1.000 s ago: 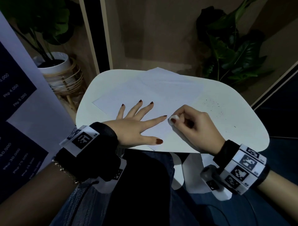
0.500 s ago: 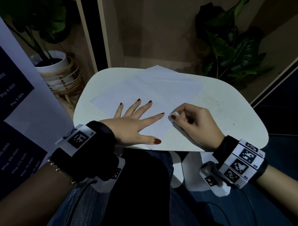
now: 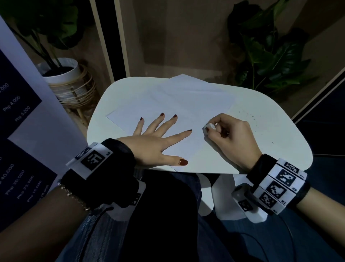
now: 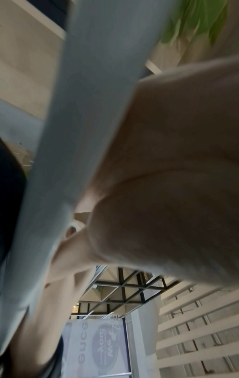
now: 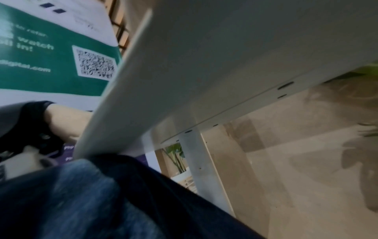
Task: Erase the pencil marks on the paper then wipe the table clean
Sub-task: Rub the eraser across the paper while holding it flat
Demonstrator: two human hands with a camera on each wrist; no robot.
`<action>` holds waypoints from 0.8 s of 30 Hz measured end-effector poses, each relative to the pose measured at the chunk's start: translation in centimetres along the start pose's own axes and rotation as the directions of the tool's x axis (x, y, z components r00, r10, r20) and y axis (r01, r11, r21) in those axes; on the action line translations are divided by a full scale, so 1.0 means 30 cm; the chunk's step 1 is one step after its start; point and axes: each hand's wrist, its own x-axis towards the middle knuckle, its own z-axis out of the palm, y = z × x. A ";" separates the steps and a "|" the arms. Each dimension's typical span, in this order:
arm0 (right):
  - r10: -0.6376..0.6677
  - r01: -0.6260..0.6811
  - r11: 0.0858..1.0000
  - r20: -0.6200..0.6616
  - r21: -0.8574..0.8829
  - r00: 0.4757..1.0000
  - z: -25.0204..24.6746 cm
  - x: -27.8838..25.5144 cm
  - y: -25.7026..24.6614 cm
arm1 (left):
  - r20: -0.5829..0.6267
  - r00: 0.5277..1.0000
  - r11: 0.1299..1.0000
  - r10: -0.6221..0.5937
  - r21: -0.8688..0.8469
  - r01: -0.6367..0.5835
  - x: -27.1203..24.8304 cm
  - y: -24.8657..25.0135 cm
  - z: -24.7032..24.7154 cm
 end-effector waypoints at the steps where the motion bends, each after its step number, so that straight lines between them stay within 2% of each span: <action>1: -0.005 0.005 1.000 -0.002 0.010 1.000 -0.003 -0.001 -0.001 | -0.003 1.000 1.000 0.003 -0.001 -0.003 -0.001 -0.001 0.001; 4: -0.072 0.070 0.997 0.194 0.017 0.978 0.004 -0.022 -0.026 | -0.004 1.000 1.000 0.000 -0.009 0.000 -0.002 -0.002 0.004; 5: -0.066 0.069 0.998 0.196 -0.008 0.978 0.008 -0.021 -0.024 | -0.003 1.000 1.000 -0.002 -0.010 0.002 -0.003 -0.002 0.003; 8: -0.013 0.012 0.998 -0.008 -0.068 1.000 0.003 0.002 0.003 | -0.002 1.000 1.000 0.000 -0.006 0.000 -0.004 0.000 0.001; 9: -0.010 0.008 0.998 -0.029 -0.060 1.000 0.000 0.003 0.004 | -0.003 1.000 1.000 -0.001 -0.005 0.001 -0.004 -0.001 0.000; 13: -0.057 0.062 0.997 0.124 -0.037 0.991 0.006 -0.015 -0.019 | 0.003 1.000 1.000 -0.004 -0.001 0.004 -0.007 0.003 0.000; 15: -0.025 0.029 0.995 0.037 -0.098 0.999 0.008 -0.003 -0.002 | 0.008 1.000 1.000 -0.007 0.002 0.007 -0.008 0.007 -0.001; 17: -0.054 0.049 0.986 -0.030 -0.159 0.998 0.008 -0.001 0.000 | 0.010 1.000 1.000 -0.007 0.004 0.007 -0.010 0.010 -0.002; 19: -0.112 0.117 0.985 0.048 -0.127 0.993 0.011 -0.016 -0.020 | 0.009 1.000 1.000 -0.004 -0.005 0.004 -0.013 0.010 -0.003; 21: -0.108 0.120 0.989 0.125 -0.090 0.986 0.012 -0.023 -0.028 | 0.008 1.000 1.000 -0.002 -0.010 0.002 -0.015 0.010 -0.003; 24: -0.050 0.051 0.991 0.013 -0.124 0.999 0.004 -0.004 -0.012 | 0.009 1.000 1.000 0.003 -0.010 -0.003 -0.017 0.010 -0.005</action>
